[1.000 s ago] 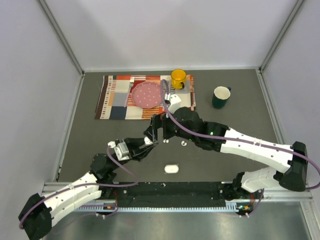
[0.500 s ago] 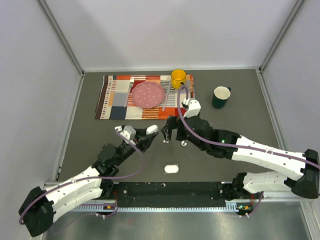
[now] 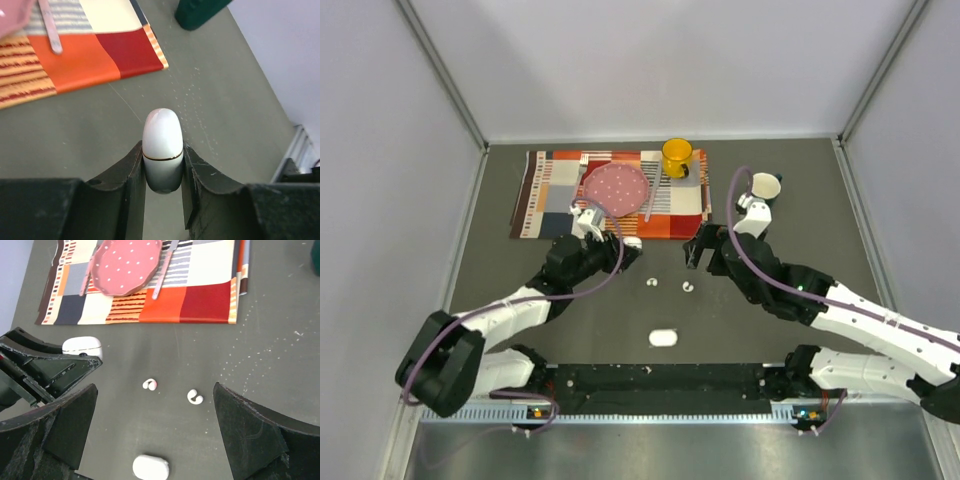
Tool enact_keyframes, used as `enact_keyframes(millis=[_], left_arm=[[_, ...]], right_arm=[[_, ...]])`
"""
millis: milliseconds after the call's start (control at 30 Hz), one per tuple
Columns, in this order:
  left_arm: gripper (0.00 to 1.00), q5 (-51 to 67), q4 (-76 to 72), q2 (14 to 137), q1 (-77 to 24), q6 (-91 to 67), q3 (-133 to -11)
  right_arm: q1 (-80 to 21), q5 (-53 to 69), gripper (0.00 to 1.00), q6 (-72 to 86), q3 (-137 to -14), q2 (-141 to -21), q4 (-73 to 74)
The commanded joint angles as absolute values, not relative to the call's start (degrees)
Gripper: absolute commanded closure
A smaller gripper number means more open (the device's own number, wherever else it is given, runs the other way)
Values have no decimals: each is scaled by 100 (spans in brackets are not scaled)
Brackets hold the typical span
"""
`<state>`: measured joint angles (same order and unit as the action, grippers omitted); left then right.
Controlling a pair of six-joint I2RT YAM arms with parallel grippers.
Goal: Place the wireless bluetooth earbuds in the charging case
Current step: Place the charging case at the center of the board.
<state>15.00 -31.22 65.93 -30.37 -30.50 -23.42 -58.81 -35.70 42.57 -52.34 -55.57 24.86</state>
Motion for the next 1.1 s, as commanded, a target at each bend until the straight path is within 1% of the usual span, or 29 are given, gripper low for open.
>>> enact_keyframes(millis=[0, 67, 167, 400, 467, 533, 700, 733, 800, 833, 933, 1067], left_arm=[[100, 2004, -3856, 7205, -2953, -4490, -2549], [100, 2091, -4069, 7548, -2901, -4789, -2514], [100, 1917, -4104, 7891, -2883, -4948, -2522], [100, 2162, -4175, 8841, -2812, -5308, -2865], [99, 2066, -4245, 9043, -2812, -5466, -2865], [96, 1995, -4385, 9158, -2804, -5545, -2821], [91, 1881, -4535, 9492, -2786, -5756, -2795], [88, 1846, -4535, 9527, -2777, -5826, -2804], [86, 1714, -4483, 9597, -2777, -5871, -2778], [82, 1653, -4474, 9606, -2777, -5897, -2777], [80, 1521, -4193, 9537, -2777, -5827, -2821], [72, 1292, -3412, 9431, -2777, -5608, -3014]], right_arm=[[-5634, -3657, 1, 4315, -5098, -5309, 2549], [-5512, -3612, 1, 4316, -5063, -5247, 2549], [-5423, -3455, 1, 4193, -5063, -5247, 2549], [-5300, -3401, 1, 4078, -5001, -5159, 2566], [-5274, -3393, 1, 4061, -4975, -5124, 2566], [-5256, -3384, 1, 4025, -4975, -5115, 2575], [-5203, -3375, 1, 3964, -4966, -5071, 2566], [-5203, -3375, 1, 3964, -4966, -5080, 2566], [-5194, -3366, 1, 3964, -4975, -5080, 2566], [-5194, -3358, 1, 3955, -4975, -5071, 2566], [-5194, -3349, 1, 3955, -4966, -5071, 2575], [-5194, -3340, 1, 3946, -4983, -5071, 2575]])
